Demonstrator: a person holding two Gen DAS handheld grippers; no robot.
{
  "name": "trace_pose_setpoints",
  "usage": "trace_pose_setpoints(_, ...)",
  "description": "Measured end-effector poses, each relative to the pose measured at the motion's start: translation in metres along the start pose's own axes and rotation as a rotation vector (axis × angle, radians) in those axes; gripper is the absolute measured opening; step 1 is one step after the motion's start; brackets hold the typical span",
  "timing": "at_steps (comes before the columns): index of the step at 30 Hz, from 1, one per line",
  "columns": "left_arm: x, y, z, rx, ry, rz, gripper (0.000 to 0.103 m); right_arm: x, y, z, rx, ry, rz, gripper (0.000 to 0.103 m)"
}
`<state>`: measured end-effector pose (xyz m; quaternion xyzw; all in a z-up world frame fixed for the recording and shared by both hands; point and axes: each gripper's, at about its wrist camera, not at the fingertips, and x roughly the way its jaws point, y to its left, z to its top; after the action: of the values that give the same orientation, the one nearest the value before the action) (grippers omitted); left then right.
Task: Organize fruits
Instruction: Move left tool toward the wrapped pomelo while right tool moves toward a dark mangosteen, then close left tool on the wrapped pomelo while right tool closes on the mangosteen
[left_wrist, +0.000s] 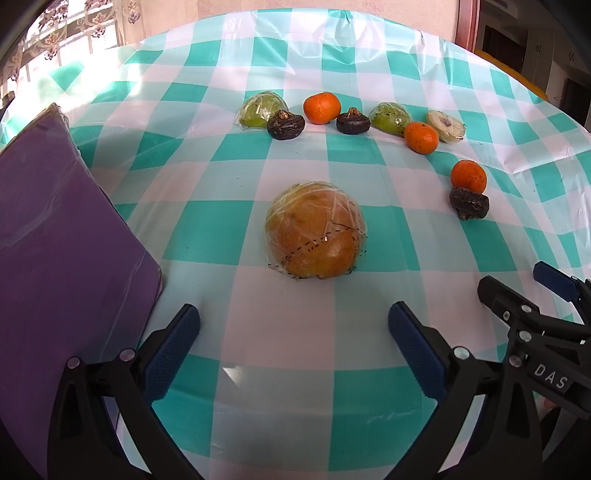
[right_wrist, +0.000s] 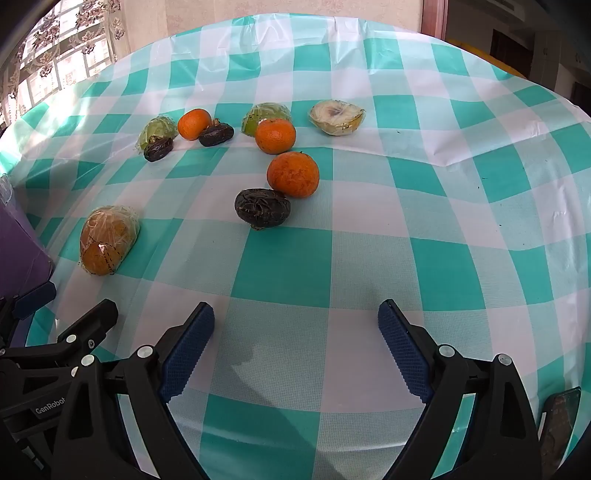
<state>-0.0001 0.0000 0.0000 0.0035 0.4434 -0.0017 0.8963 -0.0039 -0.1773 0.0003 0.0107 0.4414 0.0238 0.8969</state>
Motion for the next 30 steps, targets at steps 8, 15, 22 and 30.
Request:
trace_pose_setpoints(8,0.000,0.000,0.000,0.015,0.008,-0.010,0.102,-0.001,-0.001,-0.001,-0.035,0.001,0.031,0.088)
trace_pose_setpoints(15,-0.002,0.000,-0.001,0.023,-0.003,-0.034,0.102,0.003,0.001,0.005,-0.094,0.013,0.072,0.087)
trace_pose_setpoints(22,0.011,-0.003,0.016,0.025,0.012,-0.005,0.101,0.022,0.009,0.032,-0.106,0.024,0.076,0.087)
trace_pose_setpoints(30,0.023,-0.013,0.042,0.073,-0.038,0.010,0.069,0.031,0.008,0.050,-0.117,-0.018,0.094,0.045)
